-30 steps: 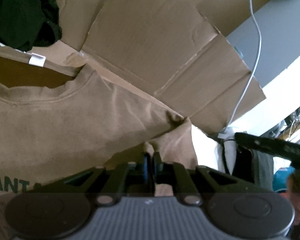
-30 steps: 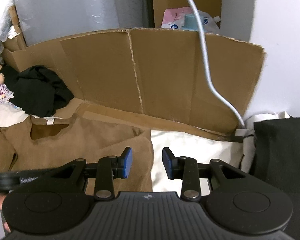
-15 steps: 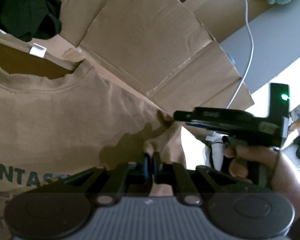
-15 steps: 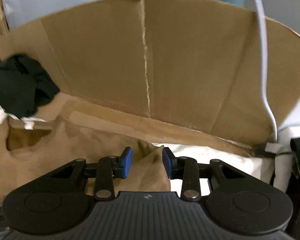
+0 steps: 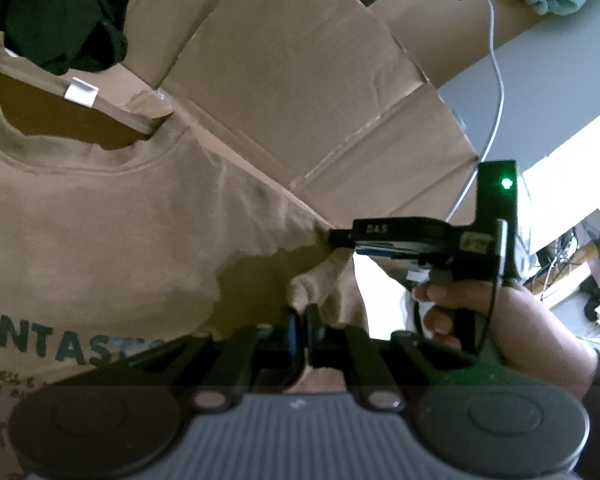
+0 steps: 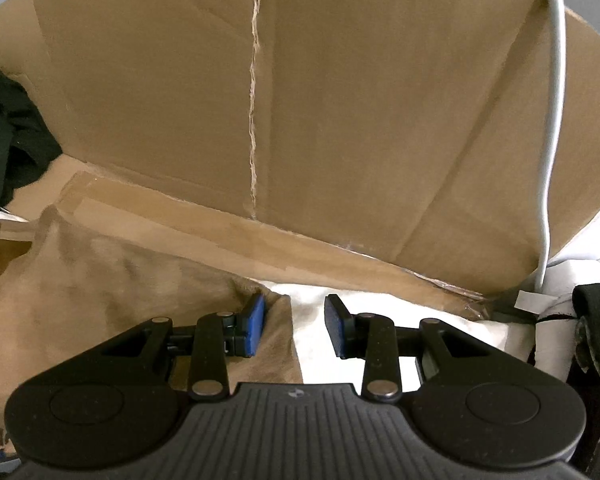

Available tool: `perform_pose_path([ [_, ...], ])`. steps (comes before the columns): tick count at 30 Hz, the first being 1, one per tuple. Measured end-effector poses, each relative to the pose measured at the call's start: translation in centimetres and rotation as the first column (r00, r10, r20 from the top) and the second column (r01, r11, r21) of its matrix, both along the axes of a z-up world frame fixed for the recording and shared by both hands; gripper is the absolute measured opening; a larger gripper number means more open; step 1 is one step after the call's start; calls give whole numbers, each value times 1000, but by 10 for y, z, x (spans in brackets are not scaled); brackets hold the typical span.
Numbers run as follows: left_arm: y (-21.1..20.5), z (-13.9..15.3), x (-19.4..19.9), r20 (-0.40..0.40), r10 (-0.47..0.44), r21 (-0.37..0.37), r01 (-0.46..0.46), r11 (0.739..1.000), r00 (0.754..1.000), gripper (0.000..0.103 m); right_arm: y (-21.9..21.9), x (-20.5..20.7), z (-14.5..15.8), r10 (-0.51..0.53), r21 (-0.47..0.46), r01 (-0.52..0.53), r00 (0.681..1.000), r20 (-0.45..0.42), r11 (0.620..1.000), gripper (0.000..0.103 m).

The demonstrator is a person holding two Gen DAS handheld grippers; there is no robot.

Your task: Fold clothes

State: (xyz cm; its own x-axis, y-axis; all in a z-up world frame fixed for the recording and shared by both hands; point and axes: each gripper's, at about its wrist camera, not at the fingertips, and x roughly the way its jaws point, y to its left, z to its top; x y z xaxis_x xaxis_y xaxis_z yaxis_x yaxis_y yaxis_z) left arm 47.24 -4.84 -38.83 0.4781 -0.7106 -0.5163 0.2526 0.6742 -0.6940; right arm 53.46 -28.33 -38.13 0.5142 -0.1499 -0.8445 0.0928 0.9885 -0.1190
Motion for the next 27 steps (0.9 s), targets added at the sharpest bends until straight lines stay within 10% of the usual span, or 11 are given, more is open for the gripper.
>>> perform_pose_path([
  [15, 16, -2, -5, 5, 17, -8, -17, 1000, 1000, 5, 2, 16, -17, 3, -11, -4, 999, -52, 1000, 37],
  [27, 27, -15, 8, -52, 73, 72, -69, 995, 996, 18, -29, 13, 25, -39, 215, 32, 999, 28, 976, 38],
])
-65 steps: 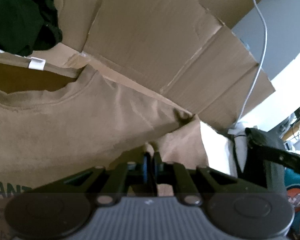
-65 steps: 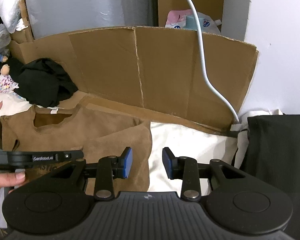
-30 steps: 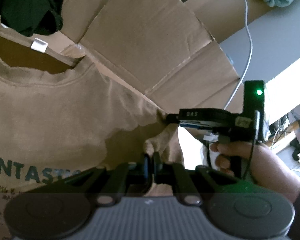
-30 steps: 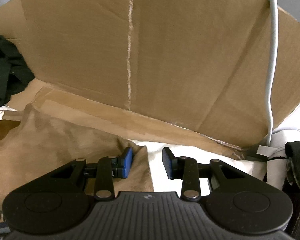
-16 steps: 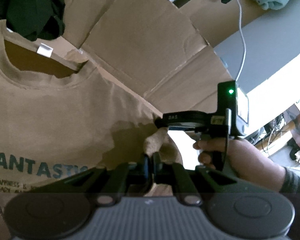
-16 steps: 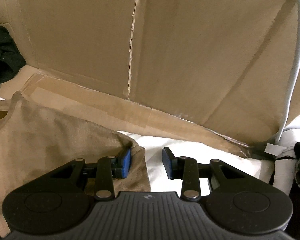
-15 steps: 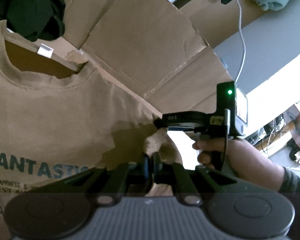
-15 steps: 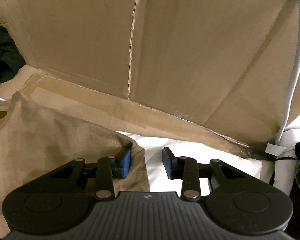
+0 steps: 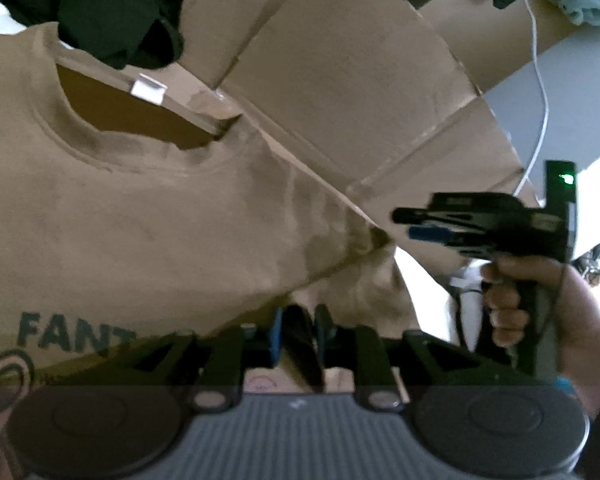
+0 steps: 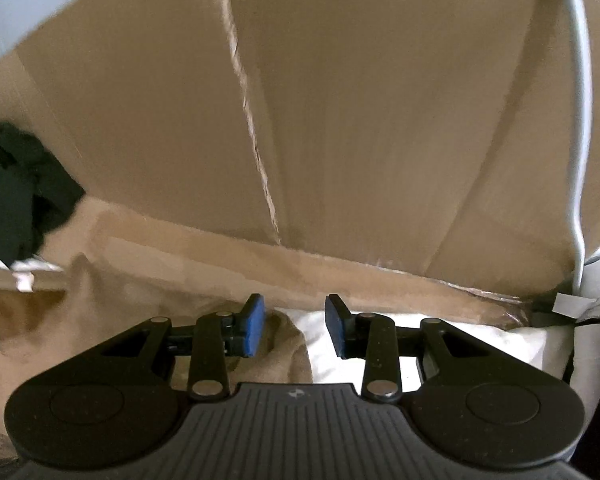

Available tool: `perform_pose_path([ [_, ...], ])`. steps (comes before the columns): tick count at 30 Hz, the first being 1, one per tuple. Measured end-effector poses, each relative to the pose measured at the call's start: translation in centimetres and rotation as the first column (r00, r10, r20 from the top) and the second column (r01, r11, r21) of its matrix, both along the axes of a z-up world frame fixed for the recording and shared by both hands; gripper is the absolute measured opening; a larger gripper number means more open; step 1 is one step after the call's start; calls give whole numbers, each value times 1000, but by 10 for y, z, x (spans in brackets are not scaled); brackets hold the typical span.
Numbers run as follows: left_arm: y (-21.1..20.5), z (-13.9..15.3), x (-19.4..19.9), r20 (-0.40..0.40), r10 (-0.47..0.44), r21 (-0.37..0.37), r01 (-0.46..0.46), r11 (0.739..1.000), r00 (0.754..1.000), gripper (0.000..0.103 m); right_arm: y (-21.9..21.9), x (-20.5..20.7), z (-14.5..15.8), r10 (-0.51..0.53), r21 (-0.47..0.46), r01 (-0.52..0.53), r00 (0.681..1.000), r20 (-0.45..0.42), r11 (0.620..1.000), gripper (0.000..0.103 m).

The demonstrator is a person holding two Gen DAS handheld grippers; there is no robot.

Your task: Fold clothes

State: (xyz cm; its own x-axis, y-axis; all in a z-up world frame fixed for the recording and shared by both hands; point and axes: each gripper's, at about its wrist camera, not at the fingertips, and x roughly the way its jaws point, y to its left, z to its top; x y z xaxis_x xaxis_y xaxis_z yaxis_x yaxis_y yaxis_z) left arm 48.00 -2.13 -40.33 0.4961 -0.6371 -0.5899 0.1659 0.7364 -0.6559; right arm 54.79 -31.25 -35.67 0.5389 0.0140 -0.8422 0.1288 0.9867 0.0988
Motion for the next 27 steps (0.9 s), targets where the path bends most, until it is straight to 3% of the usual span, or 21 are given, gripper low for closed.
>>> perform_pose_path([
  [6, -9, -4, 7, 15, -10, 58, 9, 998, 1000, 23, -3, 3, 0, -13, 15, 13, 999, -36, 1000, 38],
  [11, -16, -5, 8, 33, -29, 106, 25, 994, 999, 23, 6, 6, -21, 11, -19, -13, 993, -115, 1000, 36],
  [14, -20, -5, 8, 45, -40, 141, 34, 989, 998, 9, 8, 8, -30, 14, -18, -16, 992, -128, 1000, 26],
  [15, -20, -5, 8, 45, -41, 148, 34, 988, 998, 3, 7, 8, -30, 14, -20, -17, 992, -124, 1000, 21],
  [19, -15, -2, 3, 79, -11, 160, -2, 987, 997, 2, 6, 10, -32, 14, -9, -15, 994, -112, 1000, 14],
  [24, -12, 2, 3, 74, 6, 161, -17, 987, 997, 2, 5, 11, -34, -14, 36, 16, 997, -80, 999, 14],
  [27, -8, 3, 5, 48, 23, 143, -30, 989, 999, 6, 5, 11, -35, -31, 63, 35, 998, -61, 997, 19],
])
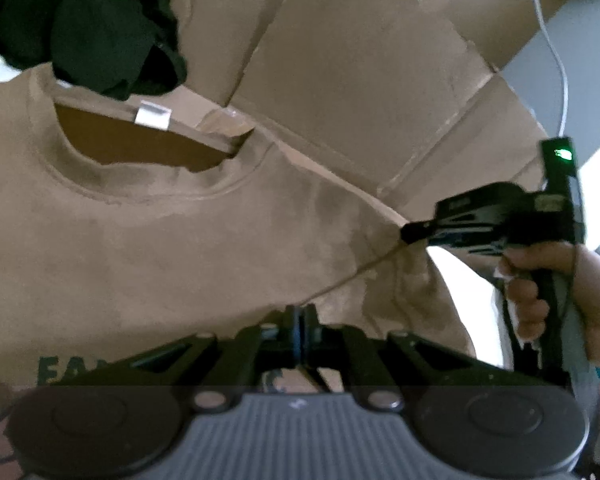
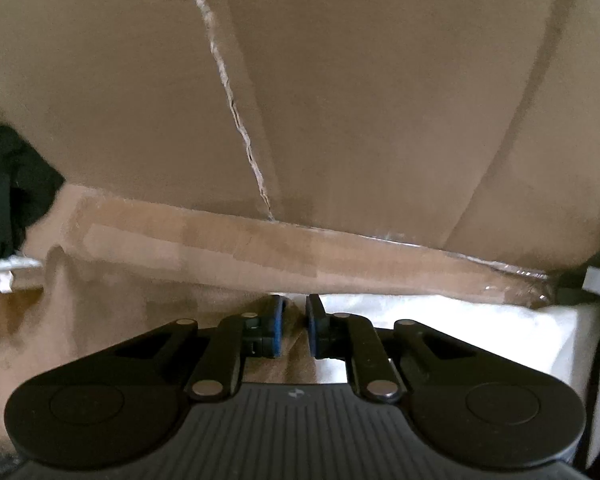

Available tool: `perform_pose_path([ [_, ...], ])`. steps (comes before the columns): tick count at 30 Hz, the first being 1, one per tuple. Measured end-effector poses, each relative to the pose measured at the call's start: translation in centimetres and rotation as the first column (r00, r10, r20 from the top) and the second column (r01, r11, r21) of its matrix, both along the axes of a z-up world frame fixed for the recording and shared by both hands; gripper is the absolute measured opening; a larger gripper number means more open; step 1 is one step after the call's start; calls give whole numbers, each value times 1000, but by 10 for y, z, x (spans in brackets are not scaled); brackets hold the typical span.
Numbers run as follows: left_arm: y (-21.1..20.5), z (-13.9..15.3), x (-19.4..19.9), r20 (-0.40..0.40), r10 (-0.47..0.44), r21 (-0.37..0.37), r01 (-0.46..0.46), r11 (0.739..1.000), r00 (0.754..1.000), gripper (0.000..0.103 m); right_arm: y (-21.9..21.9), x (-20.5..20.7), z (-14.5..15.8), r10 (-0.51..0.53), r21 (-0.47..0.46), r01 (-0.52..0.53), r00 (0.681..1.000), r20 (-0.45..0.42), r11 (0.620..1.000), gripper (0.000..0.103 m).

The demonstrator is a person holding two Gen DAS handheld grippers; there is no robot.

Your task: Fold clothes

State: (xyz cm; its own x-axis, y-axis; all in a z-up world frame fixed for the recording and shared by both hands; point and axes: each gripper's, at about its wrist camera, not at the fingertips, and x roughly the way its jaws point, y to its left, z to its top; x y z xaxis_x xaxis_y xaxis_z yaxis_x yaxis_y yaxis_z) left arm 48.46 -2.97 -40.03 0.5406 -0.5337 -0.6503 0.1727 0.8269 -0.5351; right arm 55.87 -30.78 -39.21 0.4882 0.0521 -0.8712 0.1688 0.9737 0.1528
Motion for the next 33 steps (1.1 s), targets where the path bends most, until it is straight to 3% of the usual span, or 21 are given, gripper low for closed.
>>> perform_pose_path([
  [3, 5, 7, -3, 5, 40, 7, -40, 999, 999, 11, -4, -15, 23, 18, 24, -19, 997, 70, 1000, 31],
  [9, 6, 19, -10, -7, 43, 6, -43, 999, 999, 11, -10, -53, 59, 74, 21, -79, 983, 165, 997, 32],
  [24, -17, 50, -63, -68, -56, -35, 54, 998, 996, 13, -28, -146, 83, 57, 42, -65, 984, 168, 997, 32],
  [28, -23, 59, -80, -66, -74, -54, 70, 996, 995, 21, -31, -170, 89, 48, 42, -56, 984, 169, 998, 32],
  [33, -34, 57, -95, -109, -109, -87, 100, 991, 988, 24, -34, -199, 93, 39, 32, -45, 984, 177, 998, 32],
])
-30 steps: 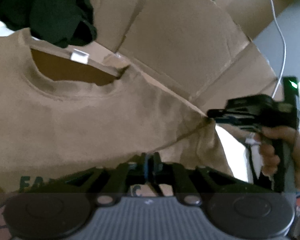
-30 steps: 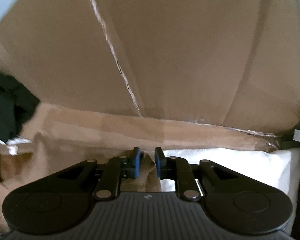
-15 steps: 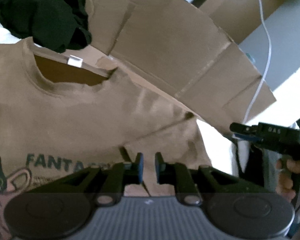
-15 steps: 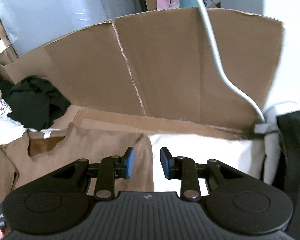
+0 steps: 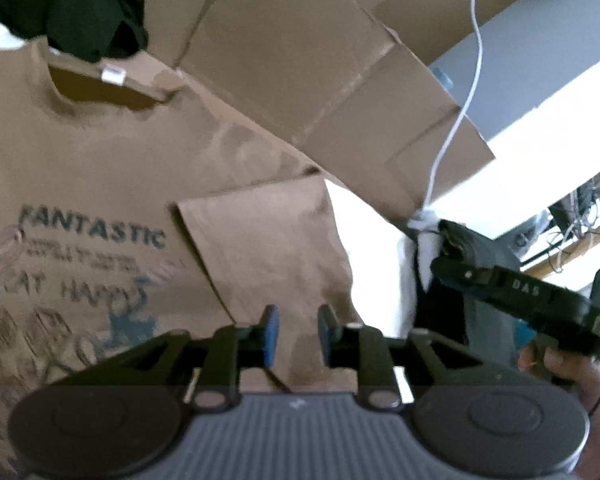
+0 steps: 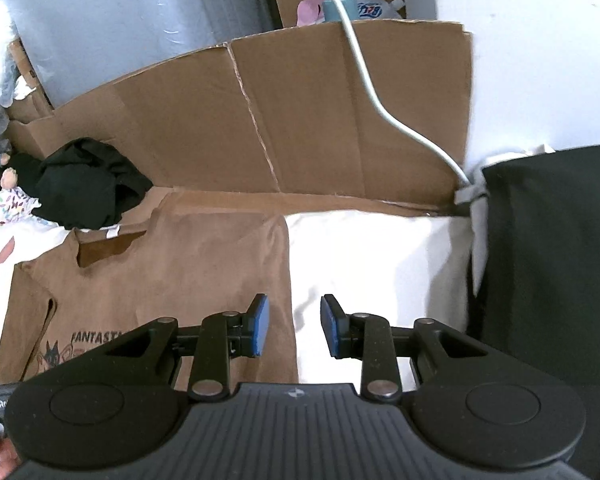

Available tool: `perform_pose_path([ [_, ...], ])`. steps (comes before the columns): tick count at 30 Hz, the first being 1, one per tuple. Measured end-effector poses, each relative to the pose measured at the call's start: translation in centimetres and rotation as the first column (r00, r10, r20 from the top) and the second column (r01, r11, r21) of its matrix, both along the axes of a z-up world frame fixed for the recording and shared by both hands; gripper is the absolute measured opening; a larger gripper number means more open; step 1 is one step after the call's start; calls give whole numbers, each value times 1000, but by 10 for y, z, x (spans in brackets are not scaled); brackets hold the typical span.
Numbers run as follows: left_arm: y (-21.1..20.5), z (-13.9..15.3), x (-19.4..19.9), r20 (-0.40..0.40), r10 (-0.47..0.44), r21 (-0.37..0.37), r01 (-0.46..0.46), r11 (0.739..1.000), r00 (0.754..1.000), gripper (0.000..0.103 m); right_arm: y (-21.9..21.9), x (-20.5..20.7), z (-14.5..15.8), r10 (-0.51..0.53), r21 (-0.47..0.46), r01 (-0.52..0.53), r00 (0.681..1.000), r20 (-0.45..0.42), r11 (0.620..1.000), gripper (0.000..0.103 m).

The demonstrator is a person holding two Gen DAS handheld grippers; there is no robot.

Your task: Fold clothes

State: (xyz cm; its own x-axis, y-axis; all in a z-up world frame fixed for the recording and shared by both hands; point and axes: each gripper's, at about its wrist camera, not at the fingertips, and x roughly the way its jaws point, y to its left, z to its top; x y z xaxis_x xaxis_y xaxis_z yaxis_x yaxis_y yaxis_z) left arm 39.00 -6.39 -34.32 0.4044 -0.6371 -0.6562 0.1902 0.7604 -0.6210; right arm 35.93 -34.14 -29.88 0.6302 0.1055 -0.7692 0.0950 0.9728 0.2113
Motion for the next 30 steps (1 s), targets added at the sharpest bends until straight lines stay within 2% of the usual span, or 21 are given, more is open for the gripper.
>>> perform_pose_path([
  [6, -11, -12, -5, -60, -35, -29, 33, 999, 998, 27, 0, -48, -8, -17, -55, 17, 1000, 6, 998, 33],
  [13, -12, -35, -5, -146, -20, -34, 15, 999, 989, 28, -1, -74, -31, -31, -62, 30, 999, -13, 998, 33],
  [17, -12, -44, -7, -182, 2, -49, -11, 999, 983, 34, -2, -78, -46, -41, -37, 41, 999, -19, 998, 33],
  [23, -4, -54, -6, -238, 56, -130, -89, 987, 970, 39, 1, -78, -78, -26, 39, 27, 999, -23, 999, 33],
  [27, -4, -61, -5, -274, 91, -148, -135, 980, 957, 46, 6, -73, -87, -14, 83, 17, 1000, -28, 996, 34],
  [30, -9, -65, -7, -311, 86, -159, -141, 977, 947, 46, 12, -68, -89, 9, 61, -8, 1000, -15, 998, 37],
])
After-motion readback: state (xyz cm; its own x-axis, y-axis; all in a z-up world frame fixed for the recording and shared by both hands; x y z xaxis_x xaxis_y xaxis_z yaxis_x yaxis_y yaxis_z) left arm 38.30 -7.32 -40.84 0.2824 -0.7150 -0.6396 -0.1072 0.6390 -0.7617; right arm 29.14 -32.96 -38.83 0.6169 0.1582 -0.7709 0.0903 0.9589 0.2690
